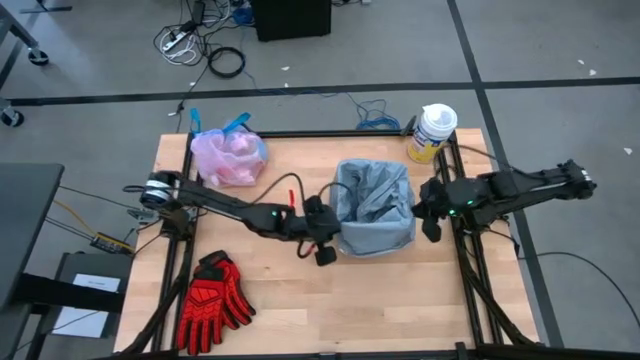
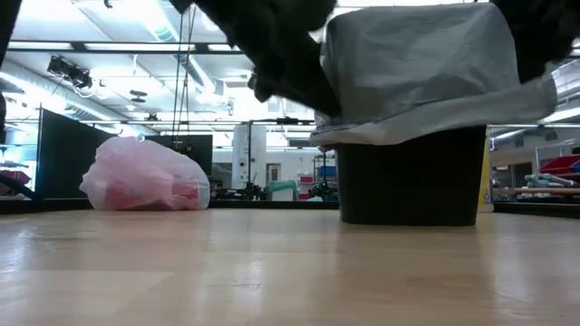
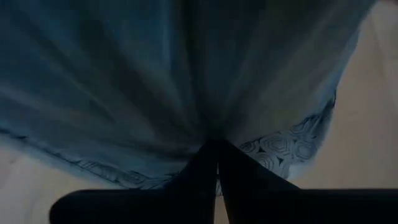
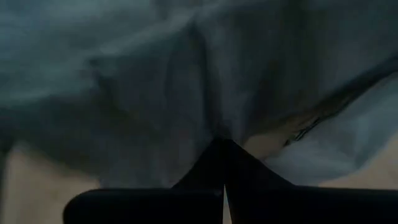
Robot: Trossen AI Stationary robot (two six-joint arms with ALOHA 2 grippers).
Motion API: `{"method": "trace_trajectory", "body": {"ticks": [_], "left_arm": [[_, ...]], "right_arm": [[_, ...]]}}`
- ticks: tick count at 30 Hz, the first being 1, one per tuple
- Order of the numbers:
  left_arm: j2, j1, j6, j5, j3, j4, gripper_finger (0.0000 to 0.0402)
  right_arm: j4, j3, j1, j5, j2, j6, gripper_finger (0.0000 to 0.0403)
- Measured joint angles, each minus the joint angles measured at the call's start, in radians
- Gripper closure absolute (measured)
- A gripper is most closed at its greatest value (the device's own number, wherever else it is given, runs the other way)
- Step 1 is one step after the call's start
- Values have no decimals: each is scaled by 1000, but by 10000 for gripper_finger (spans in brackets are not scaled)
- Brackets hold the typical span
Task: Place trash/remove bag and relplace
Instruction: Put the gray trash bag into the trash bin
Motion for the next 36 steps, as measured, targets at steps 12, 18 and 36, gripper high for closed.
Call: {"method": "trace_trajectory", "body": {"ticks": [12, 18, 36], "left_arm": [[174, 0, -30, -3, 0, 61, 380], [176, -3, -32, -62, 0, 44, 381], [143, -2, 52, -119, 0, -24, 381]], "right_arm": [[321, -375, 20, 41, 18, 106, 403], [350, -452, 24, 138, 23, 131, 403], [-3, -140, 133, 27, 24, 281, 403]]}}
